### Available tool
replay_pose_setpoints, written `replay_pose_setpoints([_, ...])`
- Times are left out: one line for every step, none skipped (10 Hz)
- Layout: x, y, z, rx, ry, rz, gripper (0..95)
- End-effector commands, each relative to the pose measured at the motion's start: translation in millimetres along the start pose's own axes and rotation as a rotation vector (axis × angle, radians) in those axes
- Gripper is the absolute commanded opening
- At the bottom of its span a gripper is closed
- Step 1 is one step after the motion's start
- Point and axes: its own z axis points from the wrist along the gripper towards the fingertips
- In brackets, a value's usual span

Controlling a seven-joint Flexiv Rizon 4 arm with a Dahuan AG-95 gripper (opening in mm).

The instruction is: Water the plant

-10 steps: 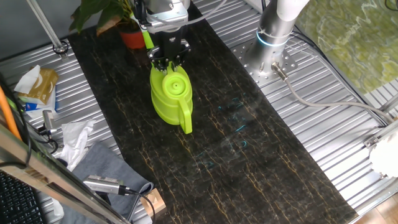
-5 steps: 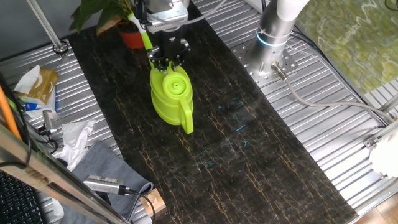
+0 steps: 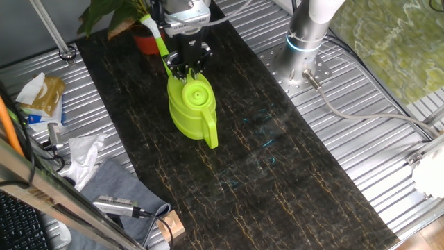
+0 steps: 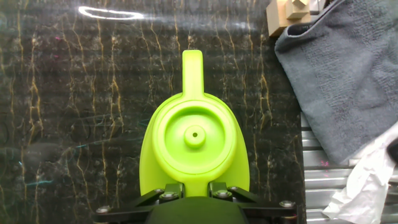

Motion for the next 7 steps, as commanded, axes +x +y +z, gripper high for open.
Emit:
replay_pose_setpoints([-0.2, -0.6, -0.6, -0.002, 0.002, -0.013, 0.0])
replay_pose_setpoints([-0.2, -0.6, -0.6, -0.002, 0.002, -0.02, 0.0])
replay_pose_setpoints([-0.2, -0.6, -0.6, -0.004, 0.004, -0.024, 0.0])
replay_pose_setpoints([-0.2, -0.6, -0.6, -0.006, 0.006, -0.025, 0.0])
replay_pose_setpoints([-0.2, -0.6, -0.6, -0.008, 0.007, -0.029, 0.0])
replay_pose_setpoints([-0.2, -0.6, -0.6, -0.008, 0.006, -0.032, 0.0])
replay_pose_setpoints([-0.2, -0.6, -0.6, -0.01, 0.007, -0.034, 0.0])
